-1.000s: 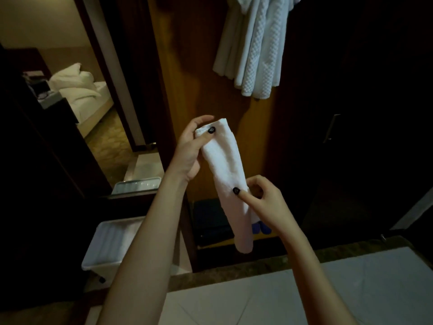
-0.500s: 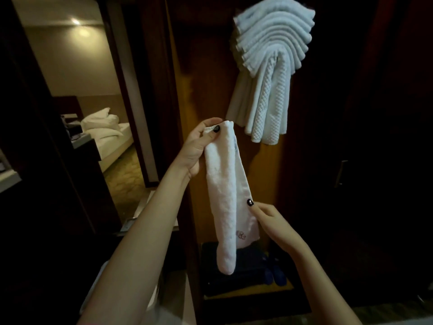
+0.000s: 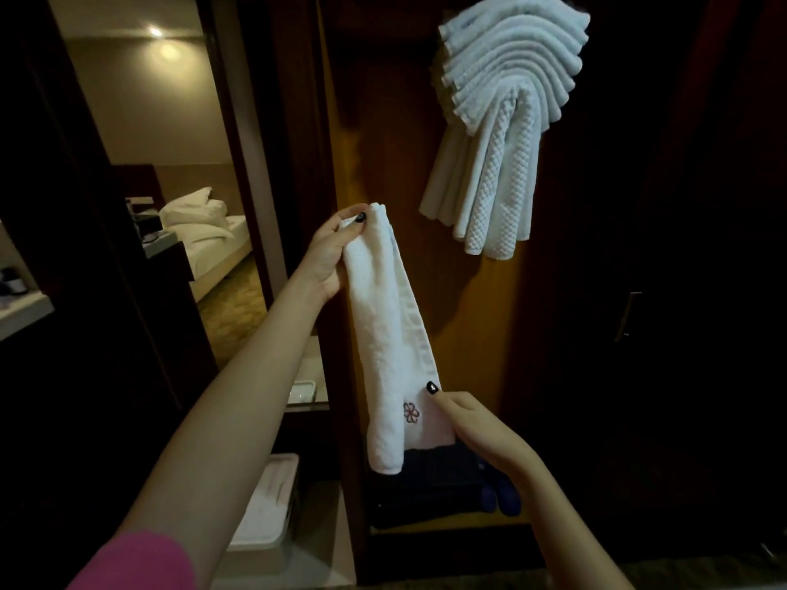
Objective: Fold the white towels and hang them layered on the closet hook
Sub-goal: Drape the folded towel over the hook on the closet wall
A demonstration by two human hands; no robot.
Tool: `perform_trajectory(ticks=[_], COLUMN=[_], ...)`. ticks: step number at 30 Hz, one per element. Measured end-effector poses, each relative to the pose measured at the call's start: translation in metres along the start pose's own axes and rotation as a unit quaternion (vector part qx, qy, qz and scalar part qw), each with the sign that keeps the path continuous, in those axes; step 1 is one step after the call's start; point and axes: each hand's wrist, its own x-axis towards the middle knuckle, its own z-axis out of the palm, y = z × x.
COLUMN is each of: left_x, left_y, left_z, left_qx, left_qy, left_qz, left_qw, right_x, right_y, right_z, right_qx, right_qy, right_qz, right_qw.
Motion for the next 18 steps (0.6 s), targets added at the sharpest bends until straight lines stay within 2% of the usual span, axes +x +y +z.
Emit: perform_trajectory(ticks=[4, 8, 10, 12, 14, 15, 18], left_x=[0.0, -0.006, -0.01, -0.012, -0.015, -0.018, -0.026], left_y=[0.003, 0.007, 0.01, 0.012, 0.012, 0.012, 0.013], left_z=[-0.008, -0.018, -0.023, -0.026, -0.025, -0.024, -0.025], left_qx=[0.067, 0.267, 0.366, 0.473, 0.534, 0.543, 0.505], left_qy=[0.017, -0.038, -0.095, -0.161, -0.22, -0.237, -0.255], left_qz=[0.004, 0.014, 0.012, 0.023, 0.033, 0.033, 0.009], left_qw=[0.998, 0.963, 0.926, 0.866, 0.816, 0.805, 0.824], right_x=[-0.002, -0.004, -0.006, -0.008, -0.01, -0.011, -0.014], right_y=[0.003, 0.002, -0.001, -0.007, -0.012, -0.013, -0.014], right_z=[-0.002, -0.022, -0.038, -0.056, -0.077, -0.087, -0.115], right_qx=[-0.013, -0.004, -0.002, -0.024, -0.066, -0.083, -0.146], right_qy=[0.025, 0.159, 0.199, 0.22, 0.215, 0.202, 0.189], right_qz=[0.006, -0.009, -0.019, -0.024, -0.017, -0.008, 0.031], right_qw=[1.0, 0.987, 0.98, 0.975, 0.974, 0.976, 0.971])
